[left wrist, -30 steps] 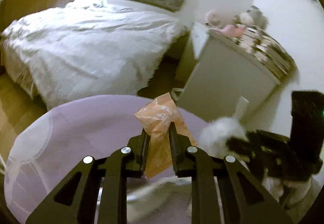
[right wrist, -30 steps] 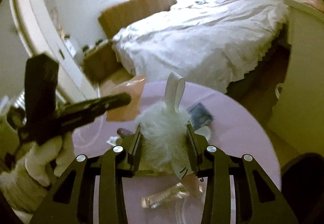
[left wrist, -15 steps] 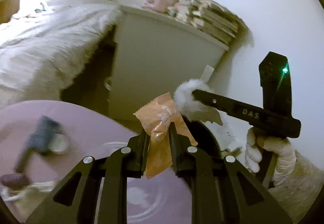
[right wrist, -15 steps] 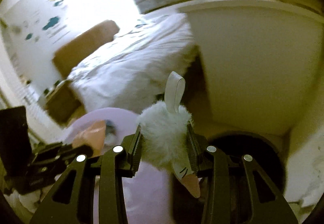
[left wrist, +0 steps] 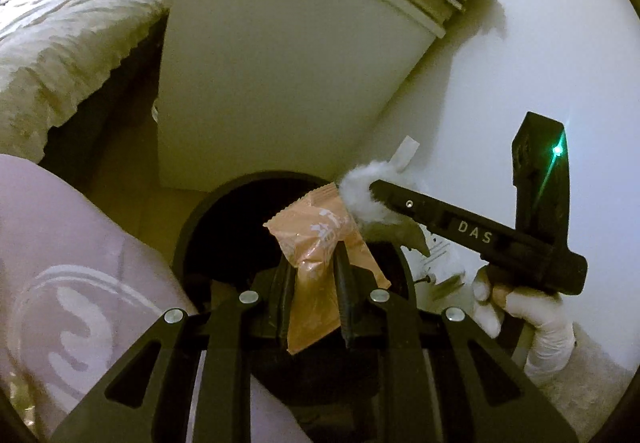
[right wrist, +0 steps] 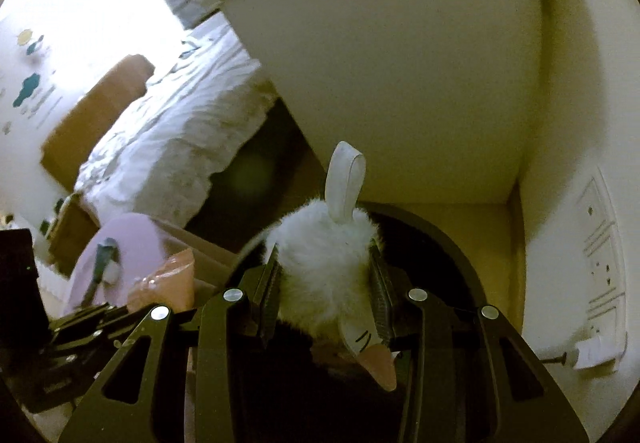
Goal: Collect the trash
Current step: 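Carry the orange bag and plush toy to the black bin and release them, then grasp the small white-labelled bottle with the left gripper while the right grasps the cream tube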
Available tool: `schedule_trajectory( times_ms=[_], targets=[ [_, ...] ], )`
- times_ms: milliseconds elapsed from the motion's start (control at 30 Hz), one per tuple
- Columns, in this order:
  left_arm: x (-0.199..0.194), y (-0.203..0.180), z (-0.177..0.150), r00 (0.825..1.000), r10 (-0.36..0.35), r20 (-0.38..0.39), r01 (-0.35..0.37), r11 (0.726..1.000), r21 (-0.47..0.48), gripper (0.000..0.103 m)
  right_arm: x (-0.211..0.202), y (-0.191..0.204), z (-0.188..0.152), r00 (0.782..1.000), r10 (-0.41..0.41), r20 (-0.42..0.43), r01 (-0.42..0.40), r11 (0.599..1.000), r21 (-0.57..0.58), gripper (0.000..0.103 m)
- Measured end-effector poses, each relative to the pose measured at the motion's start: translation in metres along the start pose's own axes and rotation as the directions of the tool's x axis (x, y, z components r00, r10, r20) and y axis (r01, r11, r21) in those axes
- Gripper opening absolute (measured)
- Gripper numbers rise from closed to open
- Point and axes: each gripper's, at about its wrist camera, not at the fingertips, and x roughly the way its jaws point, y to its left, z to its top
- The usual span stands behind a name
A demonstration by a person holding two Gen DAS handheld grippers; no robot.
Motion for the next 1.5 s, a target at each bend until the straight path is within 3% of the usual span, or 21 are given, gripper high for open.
schedule_trajectory(
  times_ms=[100,133,167,233,267,500,700,767,833,933,1000,1033,1133,1200,1267,1433,1500],
  targets=[
    [0.01,-0.005,-0.001,0.999,0.019,-0.027,-0.019,1.0,0.016,0.024,0.002,-0.003,-0.004,1.0,-0.007,-0.02,0.007,1.0,0.024,0.043],
    [0.013,-0.008,-0.001,0.998,0.048,-0.034,-0.047,0.998,0.032,0.033,0.003,-0.008,-0.006,0.999,-0.002,-0.034,0.003,0.999,0.042,0.045],
    [0.015,-0.01,0.001,0.997,0.064,-0.037,-0.062,0.997,0.041,0.055,0.001,-0.013,-0.006,0.999,0.004,-0.043,-0.002,0.998,0.057,0.055],
    [0.011,-0.014,0.0,0.996,0.09,-0.008,-0.089,0.995,0.05,0.087,-0.001,-0.014,-0.007,0.999,-0.005,-0.042,0.008,0.997,0.073,0.069],
    [0.004,-0.016,-0.001,0.996,0.091,0.023,-0.092,0.994,0.059,0.089,-0.004,-0.013,-0.007,0.999,-0.01,-0.035,0.013,0.997,0.072,0.072],
    [-0.03,-0.016,-0.007,0.997,0.066,0.05,-0.069,0.995,0.074,0.089,-0.014,0.017,-0.001,1.0,0.016,-0.016,-0.015,0.999,0.035,0.072],
    [-0.085,0.015,-0.03,0.985,0.134,0.112,-0.136,0.991,0.016,0.089,-0.017,0.09,-0.002,0.994,0.106,-0.031,-0.108,0.988,-0.109,0.072],
    [-0.105,0.032,-0.041,0.975,0.179,0.131,-0.179,0.984,-0.007,0.089,-0.016,0.13,-0.007,0.987,0.152,-0.058,-0.161,0.963,-0.215,0.072],
    [-0.13,0.056,-0.056,0.958,0.25,0.143,-0.244,0.968,-0.055,0.089,-0.013,0.171,-0.014,0.975,0.198,-0.1,-0.22,0.921,-0.323,0.072],
    [-0.17,0.09,-0.084,0.904,0.396,0.159,-0.378,0.916,-0.134,0.089,-0.005,0.233,-0.034,0.949,0.252,-0.192,-0.315,0.81,-0.494,0.072],
    [-0.196,0.11,-0.106,0.842,0.516,0.156,-0.489,0.853,-0.183,0.089,-0.001,0.271,-0.053,0.934,0.263,-0.242,-0.357,0.709,-0.608,0.072],
    [-0.207,0.121,-0.117,0.817,0.557,0.151,-0.525,0.826,-0.206,0.089,0.003,0.295,-0.066,0.927,0.259,-0.271,-0.375,0.641,-0.67,0.072],
    [-0.229,0.148,-0.144,0.765,0.637,0.097,-0.599,0.758,-0.26,0.089,0.013,0.349,-0.096,0.908,0.244,-0.342,-0.419,0.461,-0.782,0.085],
    [-0.235,0.165,-0.157,0.755,0.653,0.055,-0.615,0.735,-0.287,0.089,0.021,0.376,-0.111,0.902,0.217,-0.372,-0.428,0.359,-0.829,0.085],
    [-0.237,0.178,-0.166,0.762,0.647,0.02,-0.611,0.729,-0.307,0.089,0.037,0.404,-0.127,0.898,0.165,-0.408,-0.438,0.263,-0.859,0.085],
    [-0.234,0.189,-0.175,0.784,0.621,-0.003,-0.595,0.751,-0.287,0.089,0.074,0.437,-0.151,0.894,0.031,-0.447,-0.447,0.118,-0.887,0.084],
    [-0.232,0.191,-0.178,0.783,0.622,-0.01,-0.602,0.753,-0.264,0.089,0.086,0.443,-0.158,0.885,-0.021,-0.464,-0.461,0.088,-0.883,0.068]
  ],
)
